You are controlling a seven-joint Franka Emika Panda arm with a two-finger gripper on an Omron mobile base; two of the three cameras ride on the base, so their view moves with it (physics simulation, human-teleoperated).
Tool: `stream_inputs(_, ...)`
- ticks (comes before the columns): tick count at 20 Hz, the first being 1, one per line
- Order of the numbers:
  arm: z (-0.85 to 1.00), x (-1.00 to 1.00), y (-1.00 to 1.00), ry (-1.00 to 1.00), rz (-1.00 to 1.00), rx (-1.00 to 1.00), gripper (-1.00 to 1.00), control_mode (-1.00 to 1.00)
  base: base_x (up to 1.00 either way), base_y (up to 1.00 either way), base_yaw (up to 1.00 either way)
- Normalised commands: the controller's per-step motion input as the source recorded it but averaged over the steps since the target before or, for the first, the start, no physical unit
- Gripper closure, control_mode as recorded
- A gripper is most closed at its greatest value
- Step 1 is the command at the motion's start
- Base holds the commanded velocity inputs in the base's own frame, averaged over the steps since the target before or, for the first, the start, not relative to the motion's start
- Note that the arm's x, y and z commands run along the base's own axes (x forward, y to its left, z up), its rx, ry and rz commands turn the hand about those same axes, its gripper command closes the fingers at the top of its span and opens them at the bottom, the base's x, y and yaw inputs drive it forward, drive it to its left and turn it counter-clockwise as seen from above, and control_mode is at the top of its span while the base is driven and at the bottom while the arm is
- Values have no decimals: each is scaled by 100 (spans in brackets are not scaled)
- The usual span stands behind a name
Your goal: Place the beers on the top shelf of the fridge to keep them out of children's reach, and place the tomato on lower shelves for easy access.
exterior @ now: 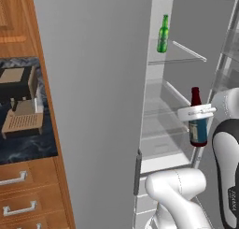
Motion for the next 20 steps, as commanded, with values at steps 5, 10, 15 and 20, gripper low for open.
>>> stream_inputs(5, 0, 0, 0, 0, 0, 0, 100, 100, 13, -34, 0)
stream_inputs(10, 0, 0, 0, 0, 0, 0, 100, 100, 12, -33, 0)
stream_inputs(15, 0, 0, 0, 0, 0, 0, 100, 100, 11, -32, 0)
stream_inputs(20, 0, 0, 0, 0, 0, 0, 100, 100, 7, -35, 0)
